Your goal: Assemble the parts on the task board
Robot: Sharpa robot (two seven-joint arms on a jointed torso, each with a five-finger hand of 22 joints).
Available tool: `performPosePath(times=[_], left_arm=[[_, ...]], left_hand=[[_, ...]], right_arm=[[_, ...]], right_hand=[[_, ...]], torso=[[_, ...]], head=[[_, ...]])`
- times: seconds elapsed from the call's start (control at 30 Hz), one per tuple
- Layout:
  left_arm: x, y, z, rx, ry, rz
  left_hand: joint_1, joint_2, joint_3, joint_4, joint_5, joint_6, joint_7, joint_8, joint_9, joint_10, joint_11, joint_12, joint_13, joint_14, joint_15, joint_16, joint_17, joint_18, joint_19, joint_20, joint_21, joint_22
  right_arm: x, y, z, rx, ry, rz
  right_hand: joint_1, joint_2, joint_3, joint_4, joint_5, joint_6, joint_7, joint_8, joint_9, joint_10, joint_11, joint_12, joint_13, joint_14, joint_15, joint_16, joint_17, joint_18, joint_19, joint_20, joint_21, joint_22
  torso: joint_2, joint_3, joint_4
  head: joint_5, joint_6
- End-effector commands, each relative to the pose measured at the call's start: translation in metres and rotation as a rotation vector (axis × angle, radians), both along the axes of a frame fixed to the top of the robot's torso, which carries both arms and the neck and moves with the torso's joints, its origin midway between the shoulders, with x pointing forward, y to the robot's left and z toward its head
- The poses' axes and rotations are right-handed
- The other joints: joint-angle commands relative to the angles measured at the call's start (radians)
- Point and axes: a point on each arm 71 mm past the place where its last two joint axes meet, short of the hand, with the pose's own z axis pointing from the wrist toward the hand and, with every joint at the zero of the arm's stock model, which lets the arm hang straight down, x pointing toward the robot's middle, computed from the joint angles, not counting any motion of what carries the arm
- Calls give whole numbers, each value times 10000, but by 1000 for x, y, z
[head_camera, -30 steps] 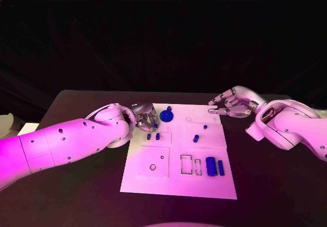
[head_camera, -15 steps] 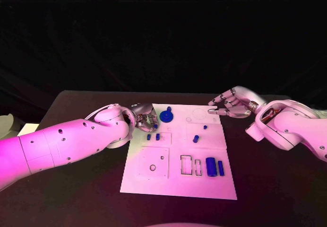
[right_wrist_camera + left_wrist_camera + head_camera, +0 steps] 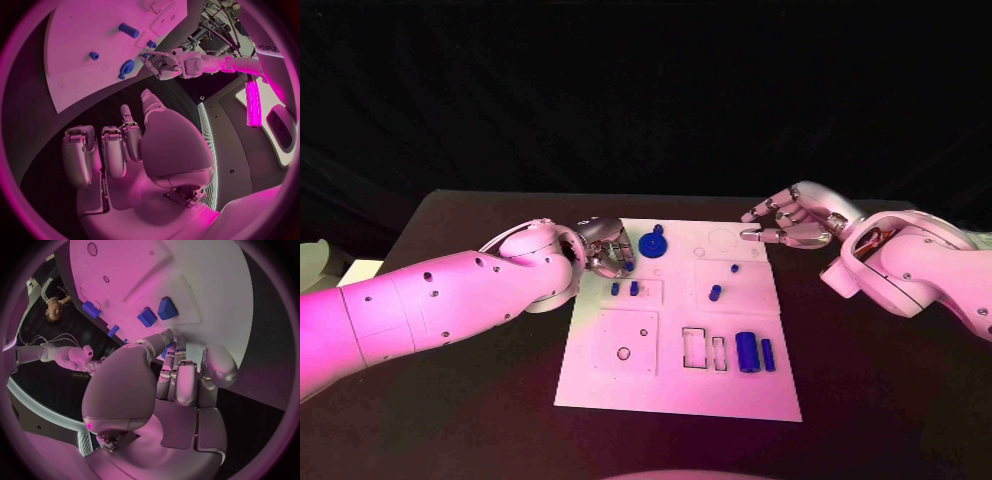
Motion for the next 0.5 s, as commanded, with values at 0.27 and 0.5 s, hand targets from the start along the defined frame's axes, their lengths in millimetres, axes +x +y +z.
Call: performPosePath(times=[0.27, 0.5], left_arm=[[0, 0, -1, 73, 125, 12], [0, 2, -1, 86, 128, 49]], left_hand=[[-130, -20, -73, -9, -12, -86, 19, -57, -26, -56, 18, -61, -19, 406, 99, 53, -24, -171, 8, 74, -47, -19], [-162, -68, -86, -12, -13, -133, 57, -60, -53, -112, 51, -129, -33, 395, 121, 45, -61, -167, 2, 92, -77, -40]], right_arm=[[-1, 1, -1, -61, 29, 134], [0, 0, -1, -70, 32, 106]], right_hand=[[-16, 55, -62, 25, -36, 8, 7, 39, 10, 41, 25, -29, 1484, 928, 33, -46, 2161, 46, 799, 85, -60, 2186], [-16, 55, -62, 25, -36, 8, 7, 39, 10, 41, 25, -29, 1484, 928, 33, -46, 2161, 46, 799, 85, -60, 2186]], torso=[[0, 3, -4], [2, 0, -4]], head=[[4, -9], [-12, -20]])
